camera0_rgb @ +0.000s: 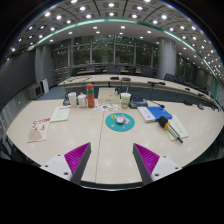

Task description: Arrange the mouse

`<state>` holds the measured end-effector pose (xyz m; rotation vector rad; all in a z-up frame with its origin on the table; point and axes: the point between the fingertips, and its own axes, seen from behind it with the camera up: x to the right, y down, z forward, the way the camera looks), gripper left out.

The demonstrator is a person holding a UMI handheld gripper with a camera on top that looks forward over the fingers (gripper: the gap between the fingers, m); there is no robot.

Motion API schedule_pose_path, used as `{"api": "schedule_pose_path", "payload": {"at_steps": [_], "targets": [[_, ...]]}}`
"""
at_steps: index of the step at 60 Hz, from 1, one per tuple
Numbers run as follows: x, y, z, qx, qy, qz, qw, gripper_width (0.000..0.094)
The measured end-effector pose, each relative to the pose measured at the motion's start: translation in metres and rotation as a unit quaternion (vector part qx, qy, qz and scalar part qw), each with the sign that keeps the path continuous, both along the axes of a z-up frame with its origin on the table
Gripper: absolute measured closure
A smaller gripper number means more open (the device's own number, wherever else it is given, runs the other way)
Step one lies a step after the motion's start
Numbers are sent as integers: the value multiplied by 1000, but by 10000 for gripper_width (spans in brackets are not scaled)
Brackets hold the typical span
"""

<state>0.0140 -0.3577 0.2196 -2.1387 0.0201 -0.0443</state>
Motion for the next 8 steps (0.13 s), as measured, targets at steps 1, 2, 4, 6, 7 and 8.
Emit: {"api": "schedule_pose_path", "payload": {"at_steps": [1,2,4,6,7,8], "targets": [[-1,-2,1,1,-1,0,1000,77],[-1,-2,1,2,-3,1,1000,77],[-2,-6,4,5,-6,1,1000,77],[-2,-8,5,6,-8,1,1000,77],[-3,-8,6,6,-8,2,1000,77],[-4,-9,7,8,-7,3,1000,76]]}}
